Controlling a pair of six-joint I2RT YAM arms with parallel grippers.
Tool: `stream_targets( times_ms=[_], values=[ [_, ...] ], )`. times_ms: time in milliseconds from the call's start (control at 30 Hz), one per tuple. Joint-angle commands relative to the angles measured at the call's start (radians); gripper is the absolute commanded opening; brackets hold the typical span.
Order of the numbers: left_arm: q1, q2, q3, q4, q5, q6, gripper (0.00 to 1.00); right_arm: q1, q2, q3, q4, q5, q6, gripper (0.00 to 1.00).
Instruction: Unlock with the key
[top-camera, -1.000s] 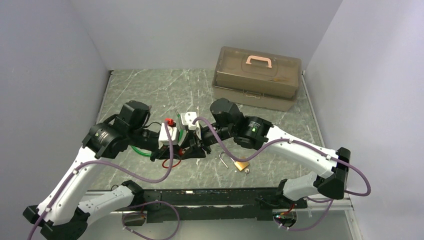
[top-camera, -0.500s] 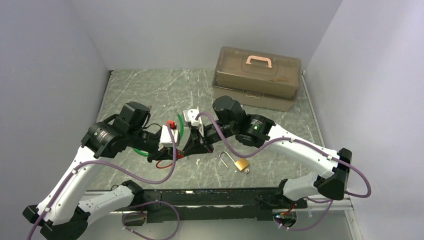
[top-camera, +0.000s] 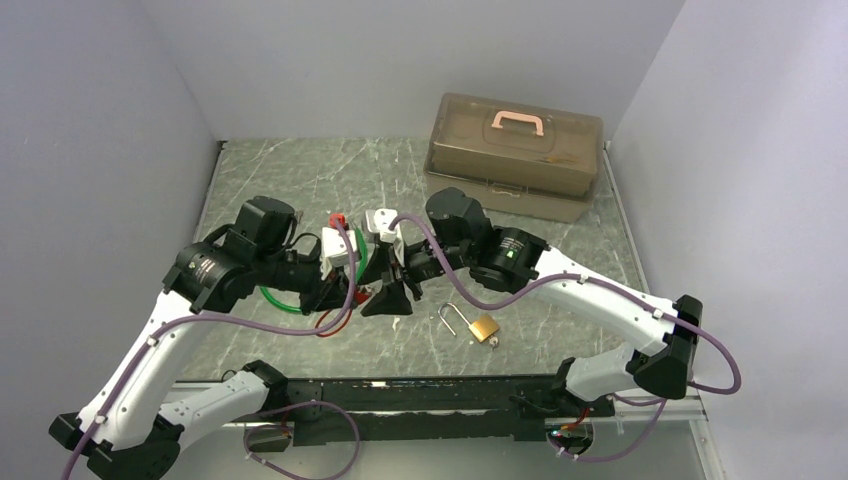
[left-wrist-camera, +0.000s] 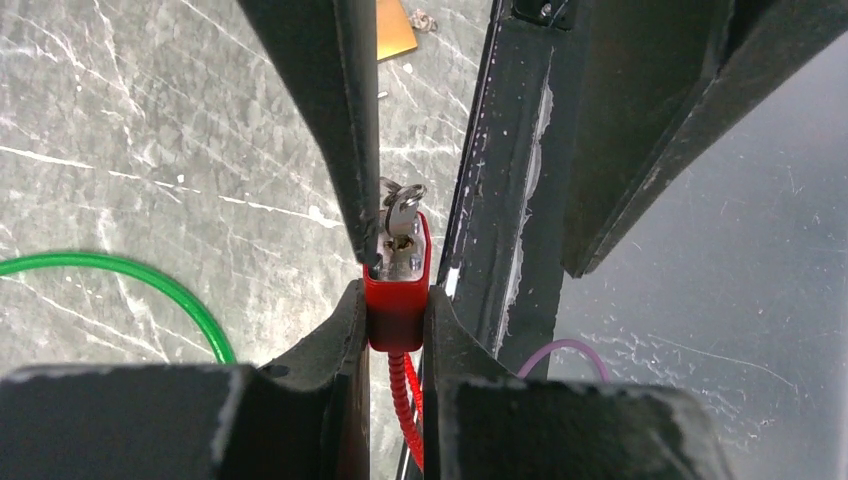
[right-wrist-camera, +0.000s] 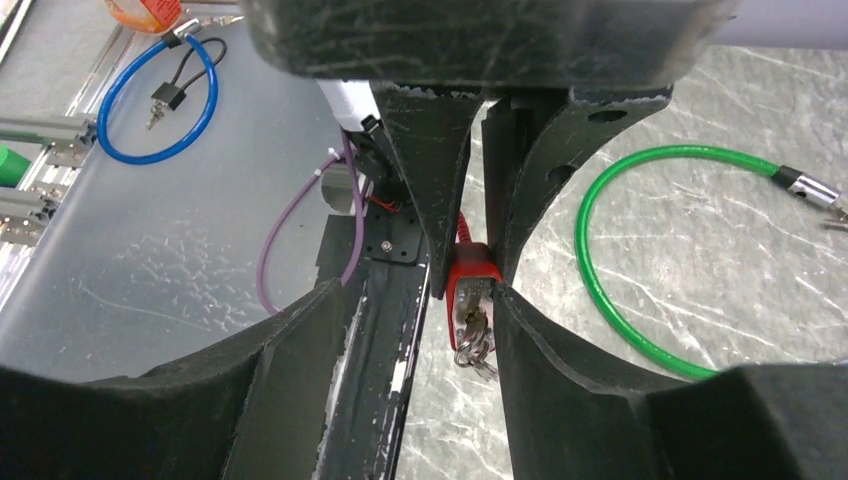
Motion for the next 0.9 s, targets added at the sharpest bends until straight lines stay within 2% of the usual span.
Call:
stream_targets(
  times_ms=[0, 200, 433, 567, 633, 767, 867],
  values=[
    [0.004, -0.023, 0.009, 0.099, 0.046, -0.018, 0.0, 0.01, -0.007, 0.025, 0.086, -0.019, 0.027, 0.58],
    [0.007, -0.036, 0.025, 0.075, 0.102, 0.006, 0.0, 0.011, 0.029, 0.06, 0.017, 0.049, -0.01, 0.56],
    [0.006, -0.055, 0.037, 0.029, 0.132, 0.084, 0.0, -0.042, -0.044, 0.107, -0.099, 0.131, -0.117, 0.67],
    [0.006, -0.063, 0.039, 0.015, 0.134, 0.107, 0.0, -0.096, -0.095, 0.117, -0.099, 0.086, -0.109, 0.74],
    [0.006, -0.063, 0.039, 0.015, 0.126, 0.109, 0.0, -0.102, -0.1, 0.112, -0.085, 0.042, -0.091, 0.73],
    [0.007, -0.064, 0.043, 0.026, 0.097, 0.102, 0.0, -0.101, -0.06, 0.13, -0.072, -0.036, -0.025, 0.61],
    [0.006, -0.064, 0.041, 0.037, 0.077, 0.093, 0.0, -0.093, -0.038, 0.133, -0.061, -0.064, 0.007, 0.57]
  ],
)
